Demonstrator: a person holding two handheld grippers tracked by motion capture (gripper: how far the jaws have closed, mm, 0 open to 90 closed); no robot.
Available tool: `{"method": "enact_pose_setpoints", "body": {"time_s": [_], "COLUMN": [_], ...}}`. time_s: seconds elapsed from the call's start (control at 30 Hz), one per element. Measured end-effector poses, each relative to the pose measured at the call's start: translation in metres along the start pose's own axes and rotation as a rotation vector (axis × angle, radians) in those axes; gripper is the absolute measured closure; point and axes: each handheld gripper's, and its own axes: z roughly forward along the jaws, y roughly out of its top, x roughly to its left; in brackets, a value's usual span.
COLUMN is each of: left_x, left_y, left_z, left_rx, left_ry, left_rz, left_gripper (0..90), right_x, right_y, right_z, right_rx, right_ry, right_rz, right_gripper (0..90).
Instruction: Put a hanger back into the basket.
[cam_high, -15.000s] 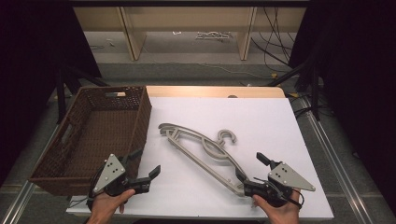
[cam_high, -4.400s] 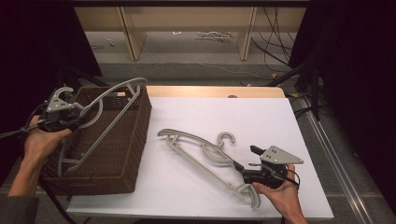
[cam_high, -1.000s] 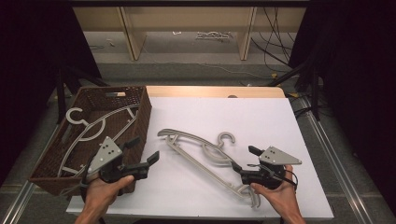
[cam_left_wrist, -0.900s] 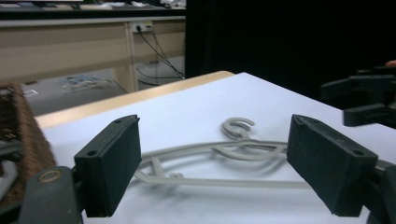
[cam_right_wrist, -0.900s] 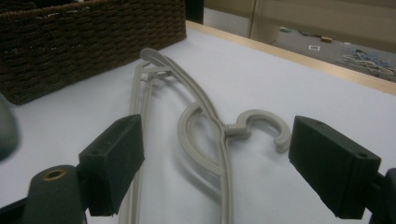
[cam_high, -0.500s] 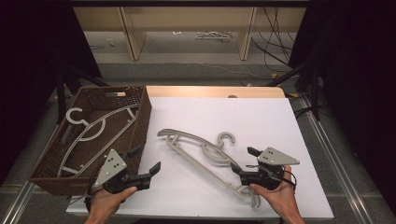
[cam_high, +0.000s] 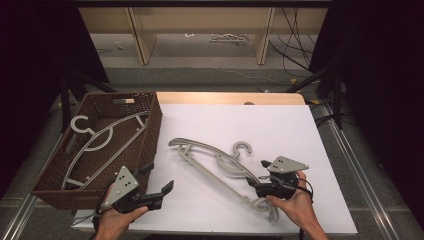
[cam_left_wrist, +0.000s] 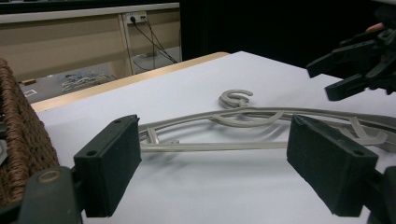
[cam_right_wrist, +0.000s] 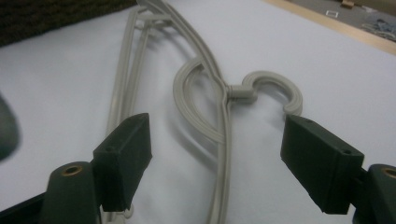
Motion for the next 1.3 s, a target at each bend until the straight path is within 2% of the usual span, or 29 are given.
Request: {"method": "enact_pose_setpoints", "body": {"time_s": [0.07,0.13,0.2,0.23,0.27,0.4,0.47,0.53,0.6,0.63,0.7,0.73,0.77,0.8,0.87,0.9,1.0,1.03,1.07,1.13,1.17,1.2,1.3], "left_x": [0.000,0.001,0.003,0.003,0.003,0.001,0.000,0.000,0.000,-0.001,-0.001,-0.001,-0.001,-0.001,-0.001,-0.002,-0.003,-0.002,-0.002,-0.003,-0.003,-0.003,-0.002], "left_y": [-0.001,-0.001,-0.001,-0.001,-0.002,-0.003,-0.003,-0.003,-0.003,-0.004,-0.004,-0.005,-0.004,-0.004,-0.004,-0.005,-0.005,-0.005,-0.005,-0.006,-0.006,-0.005,-0.006], "left_z": [-0.001,0.000,0.000,0.000,0.001,0.002,0.001,0.001,0.001,0.002,0.002,0.002,0.002,0.003,0.004,0.004,0.004,0.005,0.006,0.004,0.005,0.004,0.005], "left_rx": [0.004,-0.012,-0.006,0.004,0.008,0.014,0.024,0.026,0.025,0.019,0.037,0.040,0.041,0.039,0.044,0.049,0.051,0.052,0.042,0.059,0.045,0.055,0.059], "left_ry": [0.001,-0.002,0.002,0.003,-0.004,-0.011,-0.010,-0.012,-0.016,-0.024,-0.023,-0.022,-0.023,-0.024,-0.027,-0.030,-0.034,-0.036,-0.044,-0.035,-0.043,-0.034,-0.035], "left_rz": [0.006,0.002,0.002,0.003,0.004,0.022,0.014,0.016,0.020,0.013,0.026,0.025,0.023,0.021,0.030,0.022,0.009,0.031,0.028,0.017,0.014,0.012,0.023], "left_gripper": [17.3,17.3,17.3,17.3,17.2,17.2,17.2,17.2,17.3,17.2,17.2,17.2,17.2,17.3,17.2,17.3,17.2,17.2,17.2,17.2,17.2,17.2,17.3], "right_x": [-0.004,-0.006,-0.010,-0.009,-0.010,-0.013,-0.013,-0.014,-0.013,-0.015,-0.015,-0.017,-0.017,-0.018,-0.020,-0.022,-0.023,-0.023,-0.022,-0.022,-0.021,-0.022,-0.021], "right_y": [0.001,0.002,0.002,0.002,0.001,0.002,0.001,0.002,0.002,0.002,0.002,0.003,0.004,0.004,0.006,0.006,0.004,0.004,0.005,0.006,0.006,0.008,0.009], "right_z": [0.006,0.011,0.016,0.018,0.021,0.031,0.039,0.043,0.046,0.048,0.051,0.052,0.053,0.055,0.056,0.057,0.062,0.063,0.062,0.062,0.063,0.060,0.059], "right_rx": [0.045,0.064,0.088,0.110,0.127,0.189,0.200,0.244,0.278,0.283,0.284,0.298,0.311,0.299,0.344,0.343,0.335,0.341,0.363,0.352,0.343,0.359,0.361], "right_ry": [0.008,0.000,0.004,0.001,0.000,0.017,0.024,0.040,0.033,0.035,0.034,0.039,0.039,0.032,0.049,0.046,0.051,0.058,0.050,0.051,0.029,0.042,0.035], "right_rz": [-0.009,-0.017,-0.021,0.005,-0.001,-0.002,-0.003,-0.016,0.009,0.002,0.030,0.021,0.041,0.037,0.046,0.040,0.065,0.079,0.080,0.068,0.078,0.087,0.113], "right_gripper": [26.5,27.9,29.6,29.6,30.4,38.0,39.9,44.9,47.4,50.4,55.6,57.3,59.4,62.5,66.7,68.0,73.1,74.9,76.0,79.8,80.1,80.4,80.8]}}
